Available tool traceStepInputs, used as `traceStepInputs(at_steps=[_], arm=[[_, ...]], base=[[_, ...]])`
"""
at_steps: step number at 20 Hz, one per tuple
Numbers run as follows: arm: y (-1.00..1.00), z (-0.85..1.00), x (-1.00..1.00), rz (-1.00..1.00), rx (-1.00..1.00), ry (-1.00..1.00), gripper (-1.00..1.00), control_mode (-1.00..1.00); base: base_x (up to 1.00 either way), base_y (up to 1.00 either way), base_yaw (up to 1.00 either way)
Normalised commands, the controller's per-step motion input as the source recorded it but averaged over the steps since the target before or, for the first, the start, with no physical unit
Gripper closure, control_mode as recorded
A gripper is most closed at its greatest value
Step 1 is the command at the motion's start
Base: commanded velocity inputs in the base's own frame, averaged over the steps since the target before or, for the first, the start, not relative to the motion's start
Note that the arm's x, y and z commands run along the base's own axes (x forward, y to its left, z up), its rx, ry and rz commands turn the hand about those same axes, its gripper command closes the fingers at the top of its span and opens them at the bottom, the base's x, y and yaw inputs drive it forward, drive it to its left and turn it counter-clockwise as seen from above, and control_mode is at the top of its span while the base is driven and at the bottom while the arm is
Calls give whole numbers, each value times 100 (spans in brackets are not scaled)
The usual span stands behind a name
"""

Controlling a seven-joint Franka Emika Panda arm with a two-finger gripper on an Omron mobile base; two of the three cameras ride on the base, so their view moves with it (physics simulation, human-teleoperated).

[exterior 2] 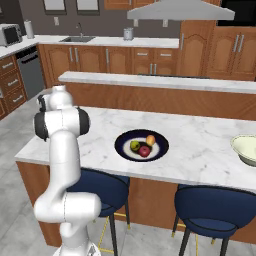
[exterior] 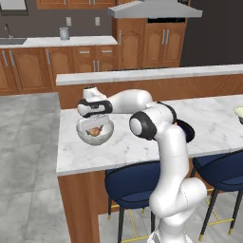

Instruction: Take the fruits from the plate on the dining counter and place two fruits in each bowl.

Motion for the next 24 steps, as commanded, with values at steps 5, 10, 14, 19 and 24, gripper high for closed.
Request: traceStepInputs(at_steps=[5,10,14,19,24], arm=[[0,1,0,0,0,0,-100,-100],[0,16,0,0,-1,-3,-100,-100],[-1,38,0,0,-4,-6,-100,-100],[-7,79,-23,0,-11,-20,-100,-100],[-80,79,-45,-11,-6,-17,-100,-100]], base=[[0,0,0],[0,0,0],[0,0,0],[0,0,0],[0,0,0]])
